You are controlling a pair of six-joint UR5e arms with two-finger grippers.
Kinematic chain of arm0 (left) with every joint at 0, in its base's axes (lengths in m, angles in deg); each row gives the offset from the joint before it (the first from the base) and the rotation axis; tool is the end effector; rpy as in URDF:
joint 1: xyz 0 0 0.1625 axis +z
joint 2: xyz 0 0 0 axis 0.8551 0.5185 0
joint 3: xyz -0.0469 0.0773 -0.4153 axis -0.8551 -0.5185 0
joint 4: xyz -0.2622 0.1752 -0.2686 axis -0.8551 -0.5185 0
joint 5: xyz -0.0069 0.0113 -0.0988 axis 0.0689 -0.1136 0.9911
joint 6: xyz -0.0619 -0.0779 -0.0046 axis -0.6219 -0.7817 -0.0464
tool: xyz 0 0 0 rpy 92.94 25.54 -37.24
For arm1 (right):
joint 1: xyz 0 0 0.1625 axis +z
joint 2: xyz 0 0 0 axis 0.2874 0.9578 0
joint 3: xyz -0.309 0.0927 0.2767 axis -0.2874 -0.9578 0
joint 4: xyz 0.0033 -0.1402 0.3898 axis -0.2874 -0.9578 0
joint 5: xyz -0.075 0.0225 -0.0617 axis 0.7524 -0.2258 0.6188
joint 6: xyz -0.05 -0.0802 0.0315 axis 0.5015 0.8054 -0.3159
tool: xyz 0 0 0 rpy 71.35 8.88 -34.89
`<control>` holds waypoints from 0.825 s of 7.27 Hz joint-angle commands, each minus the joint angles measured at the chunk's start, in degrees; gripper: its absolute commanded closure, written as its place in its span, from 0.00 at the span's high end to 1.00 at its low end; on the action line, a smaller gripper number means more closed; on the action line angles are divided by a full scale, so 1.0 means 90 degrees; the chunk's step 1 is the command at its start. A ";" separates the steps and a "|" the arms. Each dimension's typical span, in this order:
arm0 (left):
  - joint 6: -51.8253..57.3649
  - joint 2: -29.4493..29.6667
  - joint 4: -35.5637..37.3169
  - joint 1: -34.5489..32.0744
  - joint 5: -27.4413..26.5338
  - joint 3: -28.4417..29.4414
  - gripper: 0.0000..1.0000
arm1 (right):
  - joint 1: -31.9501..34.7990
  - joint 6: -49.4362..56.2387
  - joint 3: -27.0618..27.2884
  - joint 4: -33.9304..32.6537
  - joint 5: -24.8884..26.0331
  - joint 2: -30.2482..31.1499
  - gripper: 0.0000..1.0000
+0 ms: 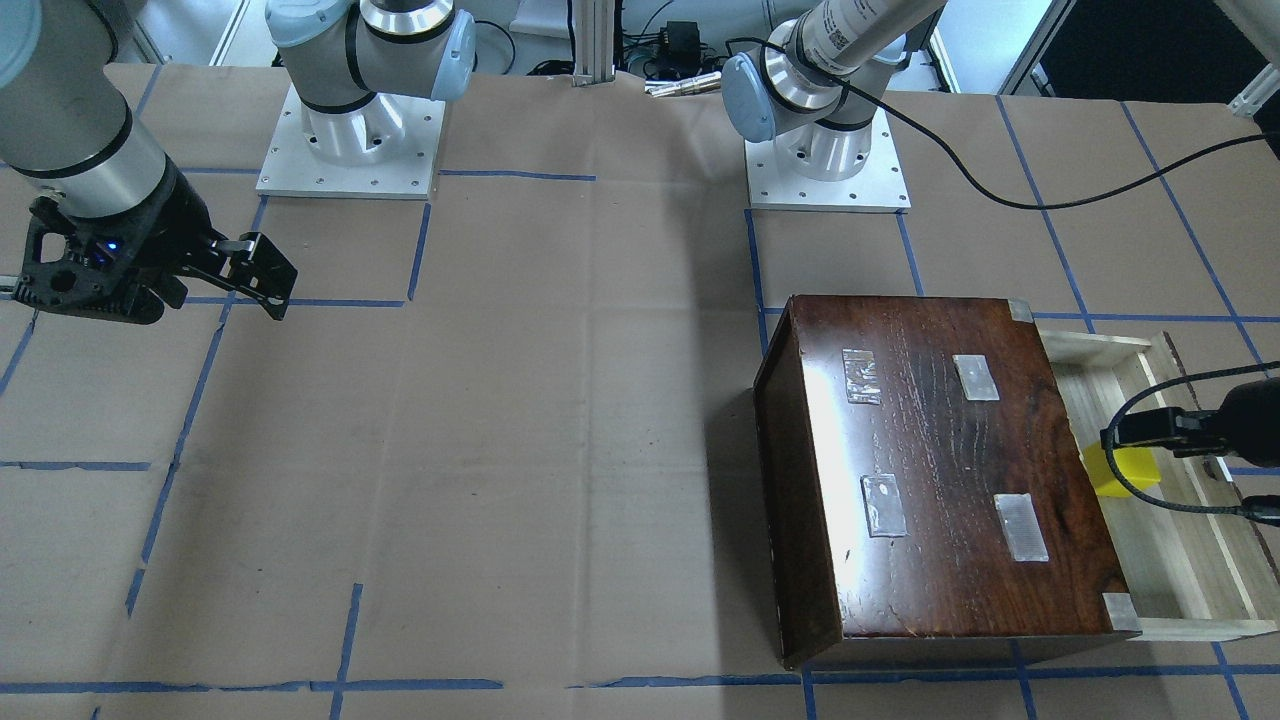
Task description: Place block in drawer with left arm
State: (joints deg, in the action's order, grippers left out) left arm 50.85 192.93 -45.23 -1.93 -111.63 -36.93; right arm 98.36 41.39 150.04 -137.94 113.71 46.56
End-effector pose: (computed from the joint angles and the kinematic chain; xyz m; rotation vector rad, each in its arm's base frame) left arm 0.2015 -0.6276 0.3827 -0.0866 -3.0291 -0.3064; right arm 0.0590 -0.5171 0.4324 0.1882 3.1286 0.1028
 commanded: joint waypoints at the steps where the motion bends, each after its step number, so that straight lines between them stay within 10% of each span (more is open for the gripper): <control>1: -0.0146 -0.0863 -0.0191 -0.0420 0.0006 -0.0130 0.98 | 0.0000 -0.0007 0.0000 0.0000 0.0000 0.0000 1.00; 6: -0.3434 -0.2526 -0.0241 -0.2471 0.0104 -0.1642 0.99 | 0.0000 -0.0007 -0.0009 0.0000 0.0000 0.0000 1.00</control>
State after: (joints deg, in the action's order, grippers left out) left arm 25.76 172.83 -47.68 -20.00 -111.00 -48.51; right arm 98.35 41.34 150.01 -137.94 113.71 46.56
